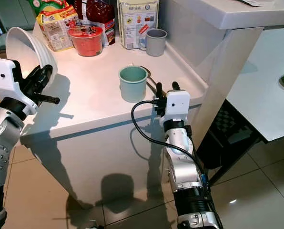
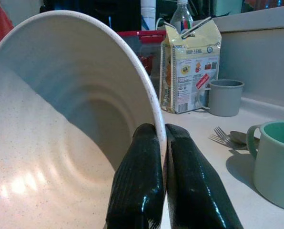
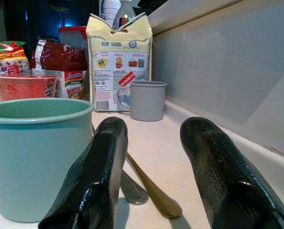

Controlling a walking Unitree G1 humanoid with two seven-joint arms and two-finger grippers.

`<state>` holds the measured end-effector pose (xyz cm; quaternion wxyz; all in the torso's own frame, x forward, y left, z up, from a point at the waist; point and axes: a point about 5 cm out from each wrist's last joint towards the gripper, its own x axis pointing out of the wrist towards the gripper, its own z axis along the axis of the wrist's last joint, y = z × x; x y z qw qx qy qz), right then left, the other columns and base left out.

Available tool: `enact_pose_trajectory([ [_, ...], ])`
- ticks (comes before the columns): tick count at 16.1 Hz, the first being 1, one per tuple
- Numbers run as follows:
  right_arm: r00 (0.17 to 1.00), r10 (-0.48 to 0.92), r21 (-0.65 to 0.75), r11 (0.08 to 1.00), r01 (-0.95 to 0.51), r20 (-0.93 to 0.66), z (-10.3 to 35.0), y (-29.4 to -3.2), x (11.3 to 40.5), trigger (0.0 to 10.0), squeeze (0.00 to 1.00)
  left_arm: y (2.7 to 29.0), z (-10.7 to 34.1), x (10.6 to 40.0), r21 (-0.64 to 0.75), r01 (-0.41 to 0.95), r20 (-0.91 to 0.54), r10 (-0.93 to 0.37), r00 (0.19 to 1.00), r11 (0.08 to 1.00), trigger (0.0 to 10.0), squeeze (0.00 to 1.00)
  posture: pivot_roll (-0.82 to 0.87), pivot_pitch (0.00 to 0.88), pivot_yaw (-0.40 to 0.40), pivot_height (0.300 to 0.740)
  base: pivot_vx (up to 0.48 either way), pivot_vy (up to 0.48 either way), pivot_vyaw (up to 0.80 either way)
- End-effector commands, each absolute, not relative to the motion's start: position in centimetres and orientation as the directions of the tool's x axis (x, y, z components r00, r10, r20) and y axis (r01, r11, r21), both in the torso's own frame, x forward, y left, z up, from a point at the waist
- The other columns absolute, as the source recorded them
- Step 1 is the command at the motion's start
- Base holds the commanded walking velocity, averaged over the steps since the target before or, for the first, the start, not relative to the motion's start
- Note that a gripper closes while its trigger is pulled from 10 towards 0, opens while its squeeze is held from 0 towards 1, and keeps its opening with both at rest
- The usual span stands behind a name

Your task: Setting the table

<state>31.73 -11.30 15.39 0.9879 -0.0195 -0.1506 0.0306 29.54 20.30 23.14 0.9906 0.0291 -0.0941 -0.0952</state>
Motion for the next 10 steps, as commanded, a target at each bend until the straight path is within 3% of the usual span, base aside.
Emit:
enact_pose_trajectory([
  [1, 0.952, 0.067, -0.039, 0.998, -0.058, 0.298, 15.63, -11.28, 31.65, 10.0, 0.00, 20.08, 23.60, 29.62, 0.087, 0.188, 0.203, -0.202, 0.958, 0.978, 0.0, 0.00, 0.18, 0.000, 0.043, 0.740, -0.394, 0.000, 0.00],
  [6, 0.955, 0.074, -0.038, 0.997, -0.066, 0.286, 15.39, -11.15, 31.51, 10.0, 0.00, 20.13, 23.32, 29.65, 0.087, 0.186, 0.194, -0.199, 0.960, 0.979, 0.0, 0.00, 0.18, 0.000, 0.039, 0.740, -0.472, 0.000, 0.00],
  [10, 0.961, 0.081, -0.042, 0.996, -0.073, 0.266, 14.90, -11.36, 31.29, 10.0, 0.00, 20.35, 23.22, 29.73, 0.088, 0.174, 0.193, -0.188, 0.963, 0.981, 0.0, 0.00, 0.18, 0.000, 0.038, 0.740, -0.069, 0.000, 0.00],
])
